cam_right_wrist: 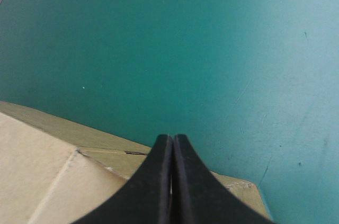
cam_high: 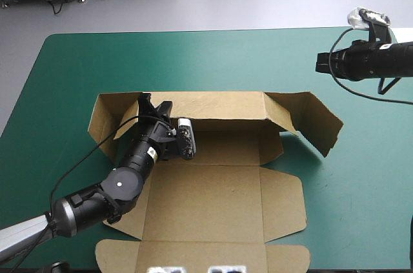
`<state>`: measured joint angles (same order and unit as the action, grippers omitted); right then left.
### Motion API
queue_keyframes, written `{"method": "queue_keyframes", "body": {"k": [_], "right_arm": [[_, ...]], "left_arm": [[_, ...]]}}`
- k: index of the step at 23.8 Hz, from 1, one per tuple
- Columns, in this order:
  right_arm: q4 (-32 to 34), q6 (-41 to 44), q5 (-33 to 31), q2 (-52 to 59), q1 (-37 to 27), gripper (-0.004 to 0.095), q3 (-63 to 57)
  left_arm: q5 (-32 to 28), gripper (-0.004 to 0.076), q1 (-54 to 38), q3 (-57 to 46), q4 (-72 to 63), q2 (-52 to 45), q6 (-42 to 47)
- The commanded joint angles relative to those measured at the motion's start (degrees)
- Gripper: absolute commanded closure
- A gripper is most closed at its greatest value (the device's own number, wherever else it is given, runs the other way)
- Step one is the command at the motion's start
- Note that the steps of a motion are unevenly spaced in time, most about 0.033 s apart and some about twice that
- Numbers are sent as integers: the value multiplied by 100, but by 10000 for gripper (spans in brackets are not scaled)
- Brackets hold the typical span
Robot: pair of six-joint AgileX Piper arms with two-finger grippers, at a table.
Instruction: Fold the box
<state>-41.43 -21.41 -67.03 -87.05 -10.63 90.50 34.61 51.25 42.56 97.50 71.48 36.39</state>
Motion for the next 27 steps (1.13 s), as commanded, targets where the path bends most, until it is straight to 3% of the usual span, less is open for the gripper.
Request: {"method": "queue_keyframes", "body": {"k": [1, 8, 15, 20, 27], "right_arm": [[-316, -259, -111, -267, 17, 922, 209], [-271, -634, -494, -755, 23, 922, 171], [-197, -946, -494, -742, 621, 922, -541], [132, -947, -494, -397, 631, 922, -927], [-170, -1487, -484, 431, 631, 923, -1852]], "left_arm": [[209, 734, 36, 146, 243, -143, 118], [-39, 734, 36, 146, 243, -121, 118], [-39, 734, 36, 146, 243, -121, 423], [273, 734, 36, 146, 243, -121, 616], [235, 734, 36, 146, 243, -121, 883]]}}
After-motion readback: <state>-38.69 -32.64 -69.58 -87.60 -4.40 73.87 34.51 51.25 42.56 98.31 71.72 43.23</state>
